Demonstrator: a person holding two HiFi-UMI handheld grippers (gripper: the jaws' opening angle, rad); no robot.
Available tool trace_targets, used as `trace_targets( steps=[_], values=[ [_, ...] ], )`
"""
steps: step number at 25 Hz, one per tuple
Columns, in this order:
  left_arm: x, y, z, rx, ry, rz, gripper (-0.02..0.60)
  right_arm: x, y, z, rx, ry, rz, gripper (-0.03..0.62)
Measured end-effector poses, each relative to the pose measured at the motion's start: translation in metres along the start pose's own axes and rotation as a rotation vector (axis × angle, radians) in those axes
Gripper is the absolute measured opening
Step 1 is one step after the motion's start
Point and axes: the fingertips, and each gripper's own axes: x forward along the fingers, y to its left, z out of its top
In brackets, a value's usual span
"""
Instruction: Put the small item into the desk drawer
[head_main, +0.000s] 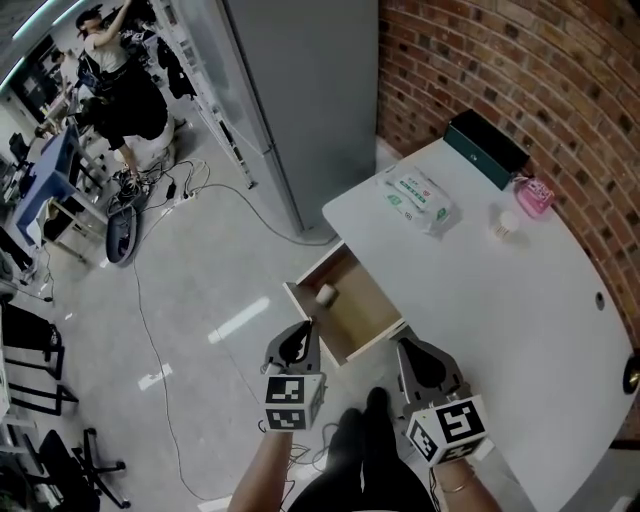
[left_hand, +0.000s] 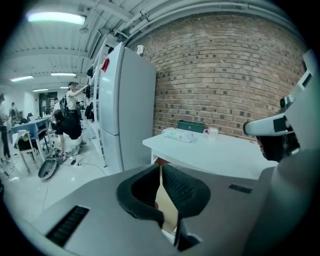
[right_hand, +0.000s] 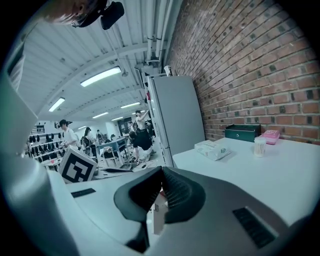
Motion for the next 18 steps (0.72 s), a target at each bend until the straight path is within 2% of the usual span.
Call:
trace_targets(
  steps=[11,18],
  values=[
    [-0.073,0.015,0.034,-0.04,-0.079,0.043,0.021,-0.019,0.02,0.023,-0.045,-0.008,0.007,0.006],
    [-0.098,0.027,0.05,-0.064,-0.11,0.069,0.021,-0.023,0.024,0.037,-0.04,-0.035,-0.001,0.005]
  ],
)
